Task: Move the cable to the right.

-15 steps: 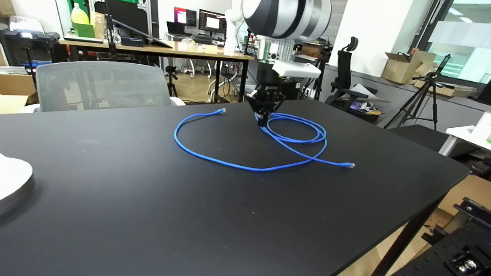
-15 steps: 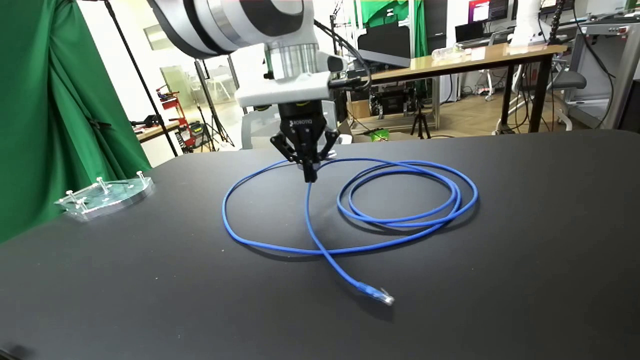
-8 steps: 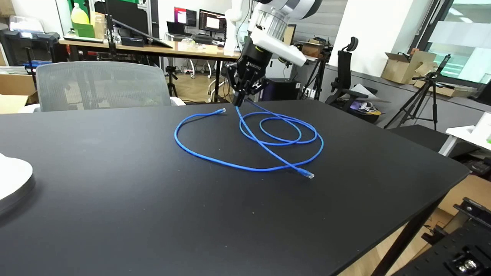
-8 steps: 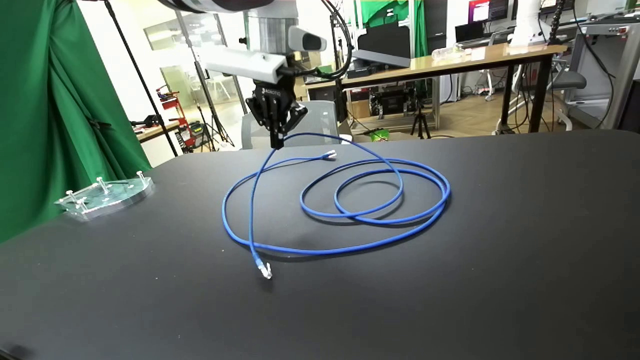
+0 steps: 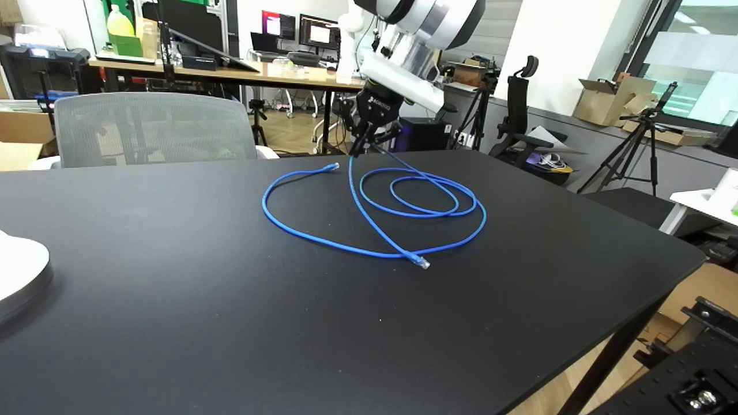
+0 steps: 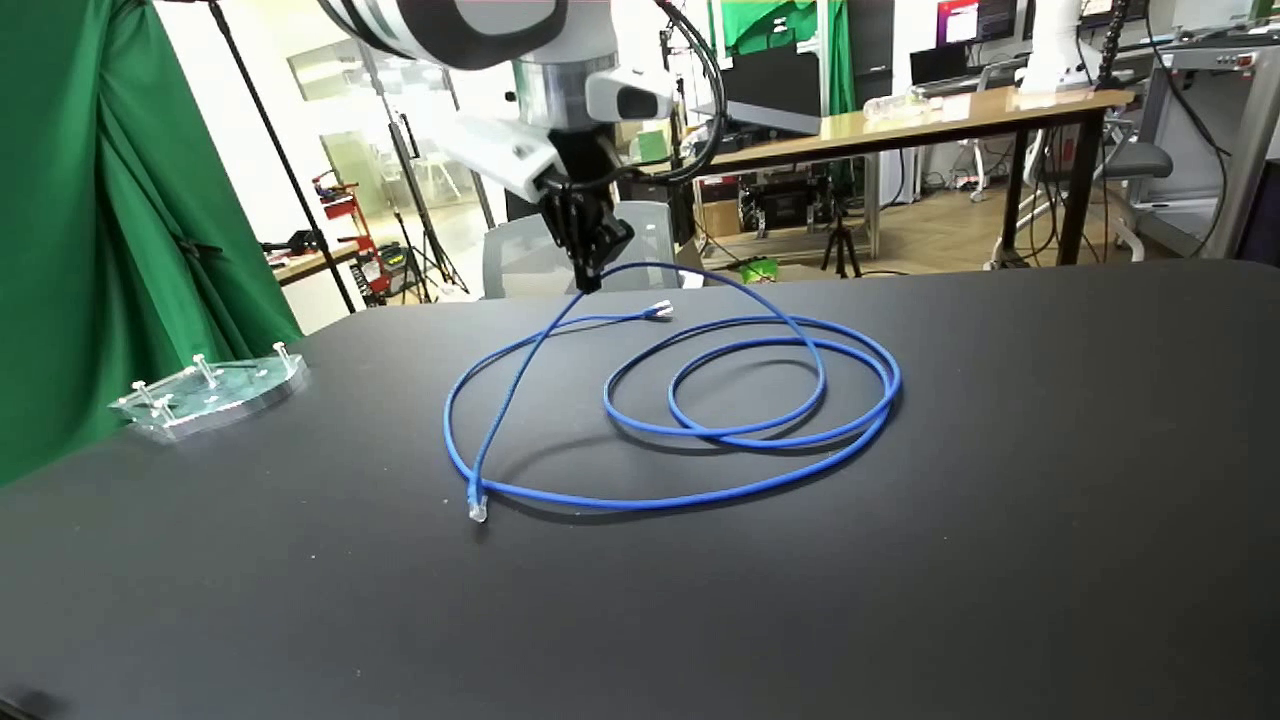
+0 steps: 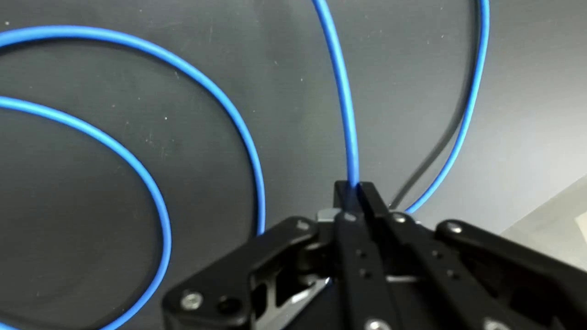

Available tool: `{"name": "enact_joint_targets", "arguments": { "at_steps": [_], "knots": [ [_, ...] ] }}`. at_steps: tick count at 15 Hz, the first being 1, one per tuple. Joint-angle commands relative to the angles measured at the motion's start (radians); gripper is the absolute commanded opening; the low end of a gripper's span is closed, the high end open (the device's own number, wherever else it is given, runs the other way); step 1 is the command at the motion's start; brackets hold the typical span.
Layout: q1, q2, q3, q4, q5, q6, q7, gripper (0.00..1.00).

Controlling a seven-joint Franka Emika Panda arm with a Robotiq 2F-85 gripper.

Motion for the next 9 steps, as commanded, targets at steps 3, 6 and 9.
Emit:
{"name": "enact_joint_targets", "arguments": {
  "at_steps": [3,6,9],
  "knots": [
    [0.021,0.085,0.006,0.075,0.009,0.04,0.101,0.02],
    [0.034,0.11,0.008,0.101,0.003,0.038,0.116,0.02],
    [0.022,0.118,0.034,0.111,0.015,0.047,0.084,0.38]
  ]
}}
